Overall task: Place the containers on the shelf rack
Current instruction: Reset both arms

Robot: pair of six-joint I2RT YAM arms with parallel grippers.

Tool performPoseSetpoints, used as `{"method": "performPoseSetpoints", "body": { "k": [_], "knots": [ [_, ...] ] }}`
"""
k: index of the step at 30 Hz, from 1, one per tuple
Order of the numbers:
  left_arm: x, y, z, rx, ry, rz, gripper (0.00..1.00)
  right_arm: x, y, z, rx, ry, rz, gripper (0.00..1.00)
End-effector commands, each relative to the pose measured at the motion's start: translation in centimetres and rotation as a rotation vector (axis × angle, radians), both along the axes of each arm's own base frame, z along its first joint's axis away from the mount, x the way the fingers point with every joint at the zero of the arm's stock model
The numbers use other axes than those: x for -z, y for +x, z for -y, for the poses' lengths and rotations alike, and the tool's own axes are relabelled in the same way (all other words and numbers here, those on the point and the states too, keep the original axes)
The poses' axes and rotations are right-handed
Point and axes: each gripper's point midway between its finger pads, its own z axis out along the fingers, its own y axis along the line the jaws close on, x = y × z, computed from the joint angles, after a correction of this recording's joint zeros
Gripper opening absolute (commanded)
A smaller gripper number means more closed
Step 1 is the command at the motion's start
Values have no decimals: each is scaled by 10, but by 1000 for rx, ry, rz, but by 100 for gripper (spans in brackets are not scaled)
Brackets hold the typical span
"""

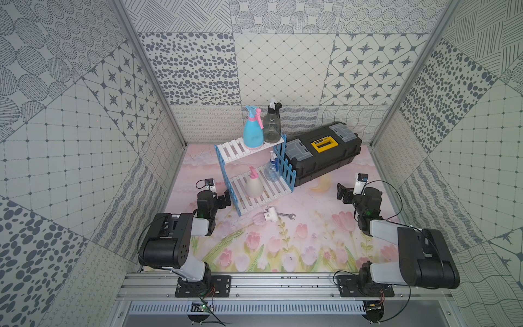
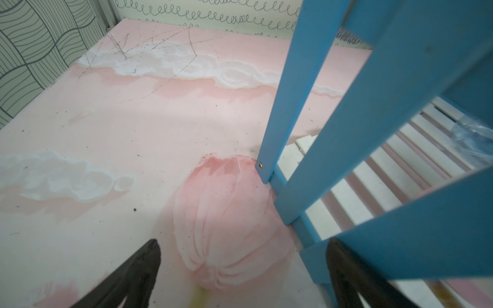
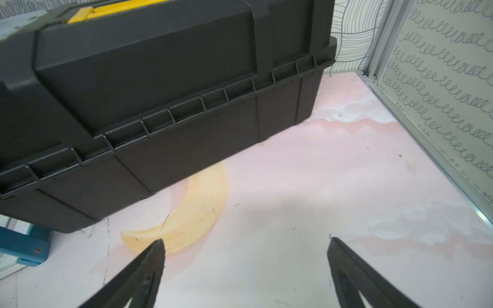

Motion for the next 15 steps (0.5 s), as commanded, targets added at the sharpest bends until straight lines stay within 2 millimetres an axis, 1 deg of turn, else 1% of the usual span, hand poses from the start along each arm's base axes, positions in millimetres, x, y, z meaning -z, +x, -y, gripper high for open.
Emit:
{"method": "performPoseSetpoints", "body": {
  "k": [1, 2, 3, 4, 6, 15],
  "knots": [
    [-14, 7, 36, 172, -34, 52, 99, -3, 10, -11, -48, -10, 116, 97],
    [-14, 7, 36, 172, -34, 52, 99, -4, 11, -12, -50, -13, 123, 97],
    [-14, 8, 36, 172, -33, 53, 99, -4, 13, -11, -40, -28, 91, 97],
    [-14, 8, 36, 172, -33, 53, 99, 2, 16, -9, -16, -38, 47, 97],
    [-14, 8, 36, 171, -32, 51, 99, 2, 17, -10, 10, -69, 65, 97],
    [-13, 8, 37, 174, -33, 46, 99, 3, 17, -10, 11, -71, 59, 97]
  ]
}}
